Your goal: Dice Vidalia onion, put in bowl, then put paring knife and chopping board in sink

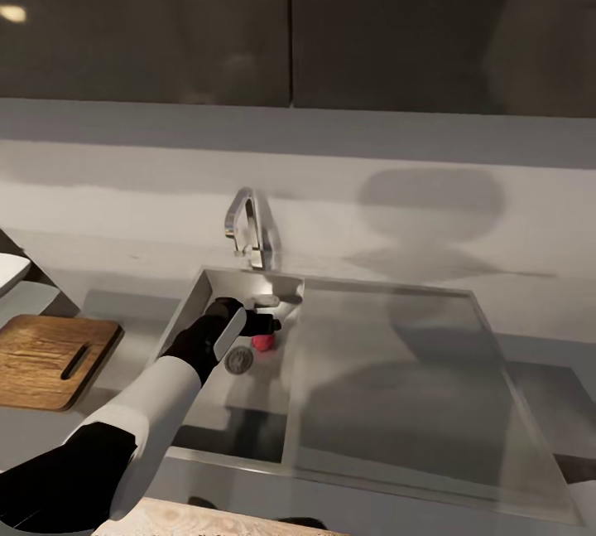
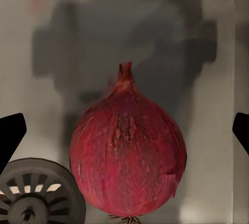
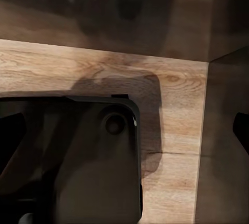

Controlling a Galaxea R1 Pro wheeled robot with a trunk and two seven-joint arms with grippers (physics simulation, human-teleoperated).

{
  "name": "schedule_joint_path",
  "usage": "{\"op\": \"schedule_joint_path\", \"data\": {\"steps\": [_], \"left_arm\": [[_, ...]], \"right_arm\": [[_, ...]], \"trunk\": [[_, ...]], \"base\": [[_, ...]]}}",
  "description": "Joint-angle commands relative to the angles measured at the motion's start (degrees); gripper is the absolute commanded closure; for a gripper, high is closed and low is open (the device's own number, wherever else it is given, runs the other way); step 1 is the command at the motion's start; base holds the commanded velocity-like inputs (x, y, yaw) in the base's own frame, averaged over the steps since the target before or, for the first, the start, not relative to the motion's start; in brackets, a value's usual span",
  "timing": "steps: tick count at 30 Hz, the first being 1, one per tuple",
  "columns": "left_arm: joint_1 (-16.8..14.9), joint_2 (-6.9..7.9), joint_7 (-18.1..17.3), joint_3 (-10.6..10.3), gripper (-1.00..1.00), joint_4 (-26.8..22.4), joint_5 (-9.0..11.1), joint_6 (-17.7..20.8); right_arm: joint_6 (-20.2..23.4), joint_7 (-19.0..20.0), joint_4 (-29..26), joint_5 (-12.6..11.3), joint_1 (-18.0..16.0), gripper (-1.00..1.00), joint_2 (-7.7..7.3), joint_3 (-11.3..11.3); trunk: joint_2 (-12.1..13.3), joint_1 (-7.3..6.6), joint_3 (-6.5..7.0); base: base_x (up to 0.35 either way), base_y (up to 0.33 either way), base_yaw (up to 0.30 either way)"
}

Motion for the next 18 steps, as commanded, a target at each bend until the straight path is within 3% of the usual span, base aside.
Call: {"op": "schedule_joint_path", "data": {"steps": [1,18], "left_arm": [[0.0,0.01,0.6,-0.2,-1.00,-0.1,0.6,0.2],[0.0,0.06,0.6,-0.2,-1.00,-0.1,0.5,0.2]], "right_arm": [[-0.1,-0.4,-0.1,-0.5,0.0,-1.00,-0.10,0.4],[-0.1,-0.4,-0.1,-0.5,0.0,-1.00,-0.10,0.4]], "trunk": [[-0.1,0.03,-0.19],[-0.1,0.03,-1.75]], "base": [[0.000,0.000,0.000],[0.000,0.000,0.000]]}}
